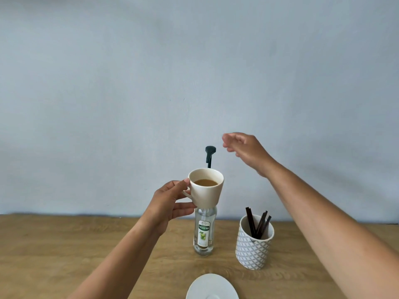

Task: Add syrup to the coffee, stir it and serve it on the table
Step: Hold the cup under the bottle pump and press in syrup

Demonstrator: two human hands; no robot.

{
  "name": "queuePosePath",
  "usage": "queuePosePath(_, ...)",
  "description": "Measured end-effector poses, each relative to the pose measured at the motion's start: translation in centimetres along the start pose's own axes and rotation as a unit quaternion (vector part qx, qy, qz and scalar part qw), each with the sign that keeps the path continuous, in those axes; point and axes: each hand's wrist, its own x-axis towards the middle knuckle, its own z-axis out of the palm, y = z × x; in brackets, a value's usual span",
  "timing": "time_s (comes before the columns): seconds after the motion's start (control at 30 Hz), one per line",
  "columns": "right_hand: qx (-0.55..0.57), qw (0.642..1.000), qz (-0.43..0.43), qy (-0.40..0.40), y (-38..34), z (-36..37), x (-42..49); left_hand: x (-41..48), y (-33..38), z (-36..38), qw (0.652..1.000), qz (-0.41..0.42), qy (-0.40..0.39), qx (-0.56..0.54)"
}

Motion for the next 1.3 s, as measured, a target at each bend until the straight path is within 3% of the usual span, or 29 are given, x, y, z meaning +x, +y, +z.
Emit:
queuePosePath(0.2,-0.09,0.992,0.051,-0.073,-2.5,3.2,5.6,0.7,0.1,0.2,1.0,0.007,0.014,-0.014)
queuePosePath(0.53,-0.228,0.946,0.151,-0.174,-2.6,7.4,9.3,1.5,0.7,0.2,1.0,0.007,0.015,-0.012)
queuePosePath(1.3,-0.179,0.972,0.08,-0.133,-0.5,7.7,8.5,1.7,0.4,0.8,1.0,-0.001,0.006,-0.013)
